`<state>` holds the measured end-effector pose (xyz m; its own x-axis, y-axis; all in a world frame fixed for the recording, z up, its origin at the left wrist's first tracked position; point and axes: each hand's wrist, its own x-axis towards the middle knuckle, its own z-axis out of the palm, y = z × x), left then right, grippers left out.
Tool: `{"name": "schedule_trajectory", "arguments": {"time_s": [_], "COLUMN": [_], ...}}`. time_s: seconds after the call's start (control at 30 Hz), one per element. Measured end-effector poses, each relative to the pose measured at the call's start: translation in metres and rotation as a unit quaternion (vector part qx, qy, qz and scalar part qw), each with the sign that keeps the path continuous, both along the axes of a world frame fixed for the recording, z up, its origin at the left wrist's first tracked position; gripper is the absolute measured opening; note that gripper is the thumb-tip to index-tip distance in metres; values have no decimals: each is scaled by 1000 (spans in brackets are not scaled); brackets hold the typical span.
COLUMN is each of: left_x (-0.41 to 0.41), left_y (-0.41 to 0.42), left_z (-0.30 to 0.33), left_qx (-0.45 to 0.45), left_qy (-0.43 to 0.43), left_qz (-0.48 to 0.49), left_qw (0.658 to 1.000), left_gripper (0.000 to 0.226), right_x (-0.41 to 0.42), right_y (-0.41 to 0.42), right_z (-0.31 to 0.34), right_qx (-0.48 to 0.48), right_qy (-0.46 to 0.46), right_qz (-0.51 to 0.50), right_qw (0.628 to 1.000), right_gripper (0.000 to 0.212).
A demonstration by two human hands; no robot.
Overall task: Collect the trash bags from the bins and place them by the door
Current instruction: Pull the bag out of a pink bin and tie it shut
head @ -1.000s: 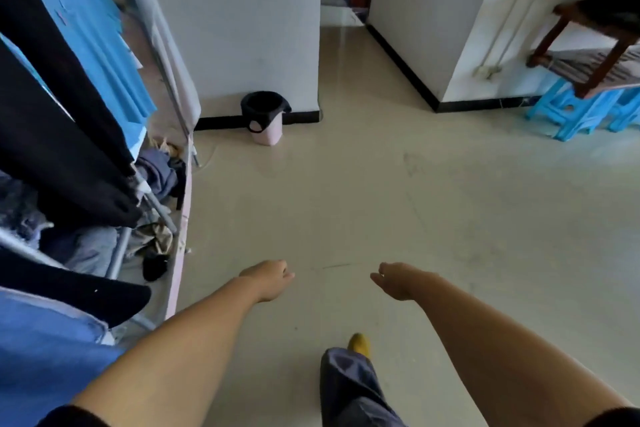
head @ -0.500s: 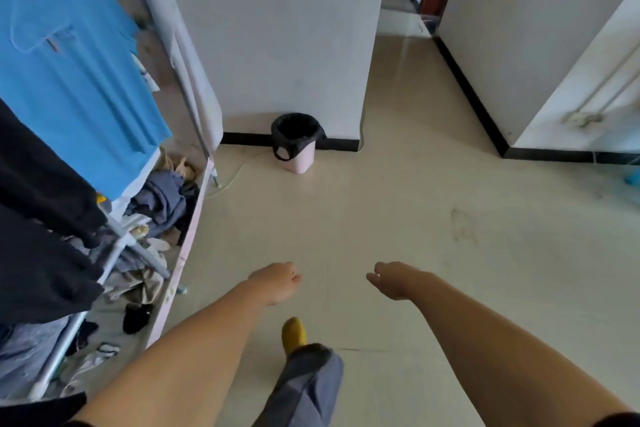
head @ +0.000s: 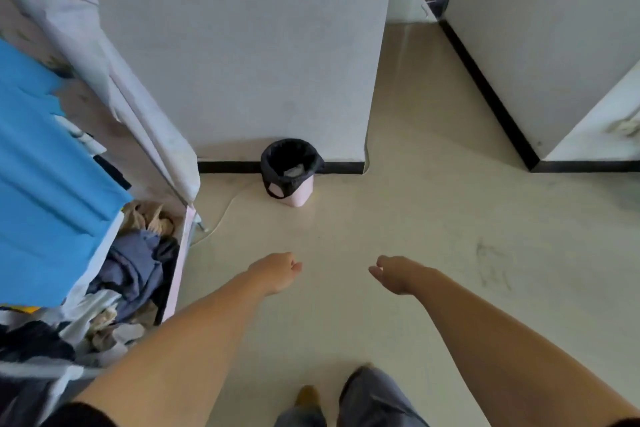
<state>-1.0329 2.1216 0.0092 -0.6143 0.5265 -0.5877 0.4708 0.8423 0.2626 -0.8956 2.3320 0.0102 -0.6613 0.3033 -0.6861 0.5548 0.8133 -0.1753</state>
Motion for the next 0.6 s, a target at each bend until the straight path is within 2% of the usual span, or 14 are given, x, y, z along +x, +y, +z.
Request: {"name": "schedule_trajectory", "arguments": {"time_s": [0.4, 0.6], "left_x": [-177, -265], "left_y": [130, 171], "left_z": [-72, -172], "left_qx": [-18, 4], "left_qy": [-29, -54], "left_qz": [127, 167], "left_qw": [991, 984], "left_gripper": [41, 38], "right_x": [-219, -321], "right_y": [154, 182], "right_z": [-68, -164], "right_qx": [-30, -64], "right_qy": [-18, -7], "right_qz": [67, 39], "right_qw": [997, 997], "right_gripper": [52, 50]}}
